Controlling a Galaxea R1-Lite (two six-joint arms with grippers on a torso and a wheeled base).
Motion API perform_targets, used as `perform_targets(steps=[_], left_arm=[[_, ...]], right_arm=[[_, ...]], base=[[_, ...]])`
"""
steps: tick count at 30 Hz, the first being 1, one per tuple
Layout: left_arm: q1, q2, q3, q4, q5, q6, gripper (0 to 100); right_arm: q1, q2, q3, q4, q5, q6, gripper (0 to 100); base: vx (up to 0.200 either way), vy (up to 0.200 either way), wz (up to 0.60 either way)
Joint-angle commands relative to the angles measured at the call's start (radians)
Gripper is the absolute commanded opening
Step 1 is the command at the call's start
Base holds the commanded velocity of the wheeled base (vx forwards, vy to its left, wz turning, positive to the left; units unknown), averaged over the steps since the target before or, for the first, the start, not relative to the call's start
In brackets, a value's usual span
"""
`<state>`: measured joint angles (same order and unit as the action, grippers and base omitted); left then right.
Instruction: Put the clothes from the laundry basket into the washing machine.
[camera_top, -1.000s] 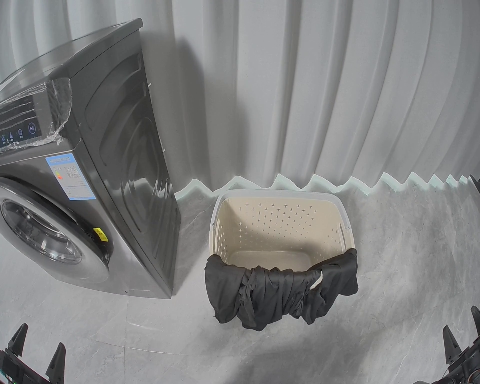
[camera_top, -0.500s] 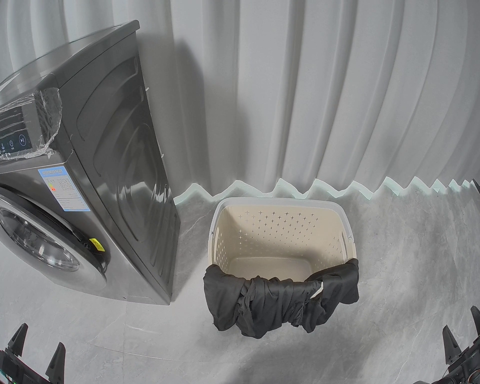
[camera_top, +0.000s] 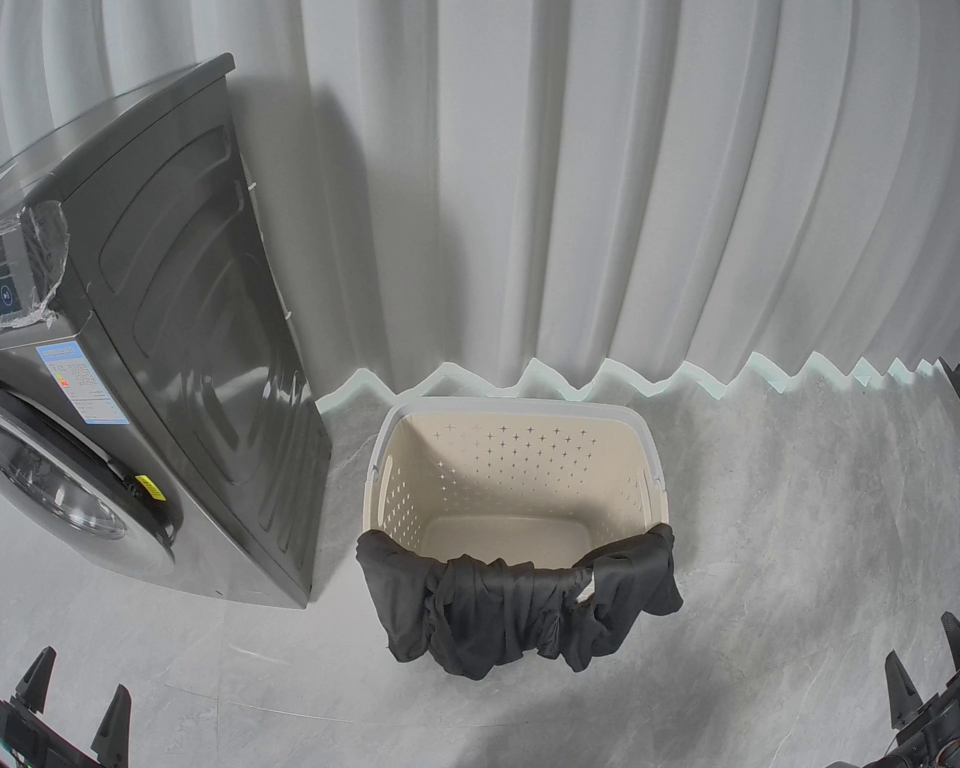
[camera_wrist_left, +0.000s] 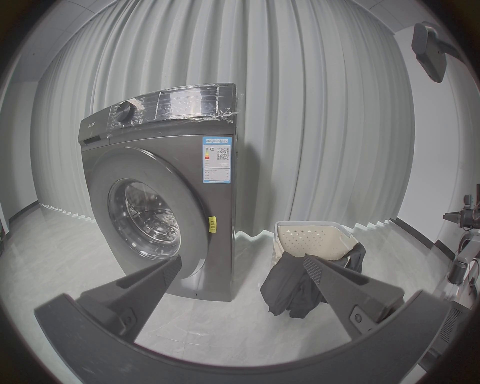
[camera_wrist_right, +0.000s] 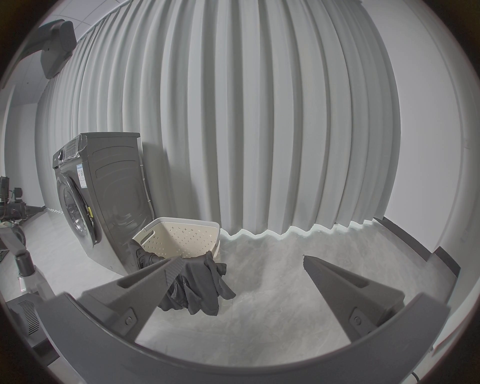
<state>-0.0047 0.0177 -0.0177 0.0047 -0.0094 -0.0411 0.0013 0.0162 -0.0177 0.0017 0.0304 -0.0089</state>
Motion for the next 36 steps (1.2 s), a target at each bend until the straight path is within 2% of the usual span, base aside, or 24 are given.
perform_targets(steps=[1, 8, 20, 29, 36], left_arm=[[0.0, -0.015, 0.015, 0.0, 0.0, 0.0, 100], [0.0, -0.015, 0.015, 0.0, 0.0, 0.0, 100], [0.0, -0.015, 0.015, 0.0, 0.0, 0.0, 100], [0.0, -0.015, 0.015, 0.0, 0.0, 0.0, 100], [0.0, -0.015, 0.015, 0.0, 0.0, 0.0, 100]], right_arm=[[0.0, -0.016, 0.018, 0.0, 0.0, 0.0, 100], [0.0, -0.016, 0.018, 0.0, 0.0, 0.0, 100], [0.0, -0.016, 0.018, 0.0, 0.0, 0.0, 100], [0.0, -0.016, 0.018, 0.0, 0.0, 0.0, 100], [0.0, -0.016, 0.018, 0.0, 0.0, 0.0, 100]], base=[[0.0, 0.0, 0.0], [0.0, 0.0, 0.0], [0.2, 0.0, 0.0], [0.0, 0.0, 0.0], [0.0, -0.171, 0.0]])
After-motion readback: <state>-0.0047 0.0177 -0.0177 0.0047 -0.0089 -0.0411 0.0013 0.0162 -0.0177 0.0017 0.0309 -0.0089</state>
